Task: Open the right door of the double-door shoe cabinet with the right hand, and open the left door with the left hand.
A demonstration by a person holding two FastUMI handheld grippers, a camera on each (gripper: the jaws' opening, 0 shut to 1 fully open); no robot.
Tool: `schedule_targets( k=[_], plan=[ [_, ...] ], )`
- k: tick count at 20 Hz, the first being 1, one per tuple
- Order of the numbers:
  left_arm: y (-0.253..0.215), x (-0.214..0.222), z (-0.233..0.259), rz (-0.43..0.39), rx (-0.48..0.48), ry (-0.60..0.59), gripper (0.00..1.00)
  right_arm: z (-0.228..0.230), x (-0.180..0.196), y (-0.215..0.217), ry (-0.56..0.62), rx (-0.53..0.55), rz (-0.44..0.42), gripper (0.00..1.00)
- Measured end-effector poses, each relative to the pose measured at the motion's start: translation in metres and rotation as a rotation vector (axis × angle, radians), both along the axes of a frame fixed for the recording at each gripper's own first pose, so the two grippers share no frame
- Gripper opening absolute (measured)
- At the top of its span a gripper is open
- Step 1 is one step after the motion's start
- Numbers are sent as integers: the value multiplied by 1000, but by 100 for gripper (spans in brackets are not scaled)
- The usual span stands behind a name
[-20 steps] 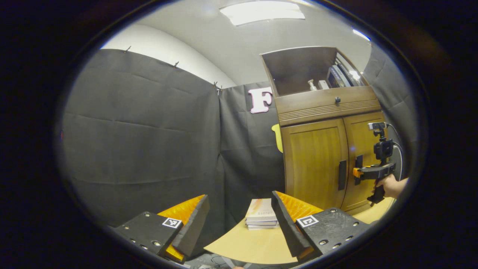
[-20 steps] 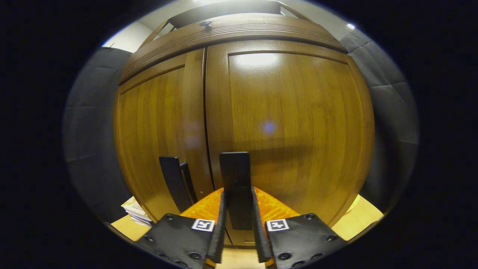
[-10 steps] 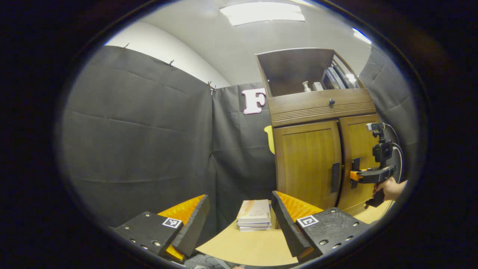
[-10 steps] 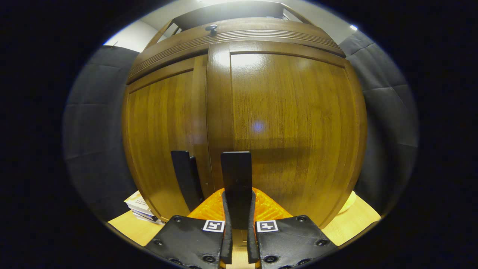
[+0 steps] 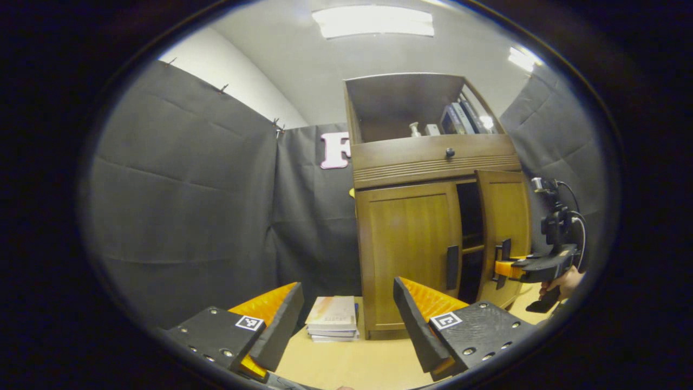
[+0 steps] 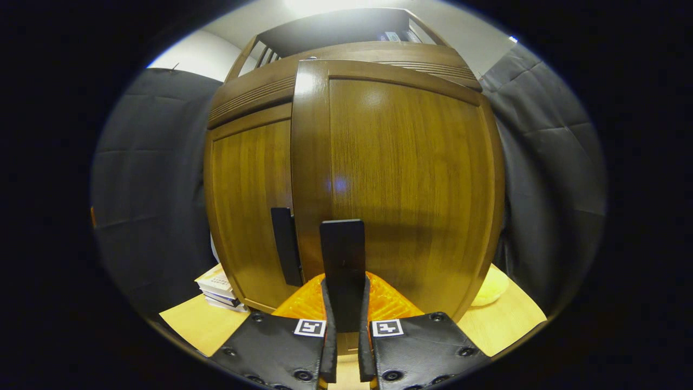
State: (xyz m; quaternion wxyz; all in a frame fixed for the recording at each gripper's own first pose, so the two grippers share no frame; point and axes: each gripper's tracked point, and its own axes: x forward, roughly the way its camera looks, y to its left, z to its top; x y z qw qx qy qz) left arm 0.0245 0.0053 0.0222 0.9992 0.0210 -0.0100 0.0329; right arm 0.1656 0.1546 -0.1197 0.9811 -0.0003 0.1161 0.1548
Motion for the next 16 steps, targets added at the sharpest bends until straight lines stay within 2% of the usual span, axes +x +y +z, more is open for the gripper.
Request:
schedule_targets(
  k=[7,16],
  plan=[
    [-11,-5,9,-84,-13,-10,96,6,-37,-32,18,9,18,14],
    [-14,5,3,-168,-14,-16,96,12,-68,-77,45,16,-49,15]
  ],
)
